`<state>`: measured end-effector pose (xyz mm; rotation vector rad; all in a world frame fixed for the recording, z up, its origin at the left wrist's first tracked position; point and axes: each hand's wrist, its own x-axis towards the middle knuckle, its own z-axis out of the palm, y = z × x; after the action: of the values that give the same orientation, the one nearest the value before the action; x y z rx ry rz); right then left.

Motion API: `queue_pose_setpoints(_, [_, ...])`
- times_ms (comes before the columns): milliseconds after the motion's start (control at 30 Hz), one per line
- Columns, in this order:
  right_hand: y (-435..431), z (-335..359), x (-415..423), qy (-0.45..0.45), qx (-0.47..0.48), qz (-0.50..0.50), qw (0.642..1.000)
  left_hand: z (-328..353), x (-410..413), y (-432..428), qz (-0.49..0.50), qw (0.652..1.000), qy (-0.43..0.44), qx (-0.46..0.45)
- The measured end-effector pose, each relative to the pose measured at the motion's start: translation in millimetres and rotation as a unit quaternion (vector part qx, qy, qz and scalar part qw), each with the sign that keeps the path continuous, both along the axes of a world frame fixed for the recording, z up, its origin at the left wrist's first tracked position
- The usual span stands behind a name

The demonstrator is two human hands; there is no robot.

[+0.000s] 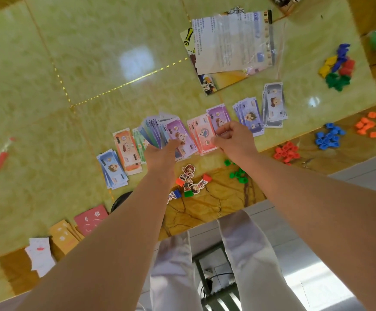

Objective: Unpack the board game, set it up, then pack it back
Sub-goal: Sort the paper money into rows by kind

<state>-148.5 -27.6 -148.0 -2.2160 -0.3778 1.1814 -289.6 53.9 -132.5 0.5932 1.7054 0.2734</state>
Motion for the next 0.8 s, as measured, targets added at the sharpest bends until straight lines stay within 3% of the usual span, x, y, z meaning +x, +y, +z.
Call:
queue_pose_setpoints(300, [4,-9,-8,-0.061,-0.004,0.025,0.998,-4,-2,2,-0.008,1.0,-0.003,-0.01])
queue_pose_setpoints(500, [4,8,-5,0.074,0.067,0.054,0.994,0,7,-3,-0.033,0.998,-0.047,-0.037])
queue_pose_setpoints(633, [5,15,1,0.079,0.061,0.045,0.994,5,17,-4,-0.029,0.997,-0.064,-0.039])
queue_pose_setpoints(800, [-2,12,17,0.015,0.028,0.014,0.999,6,24,-3,-0.004,0.995,-0.099,-0.034])
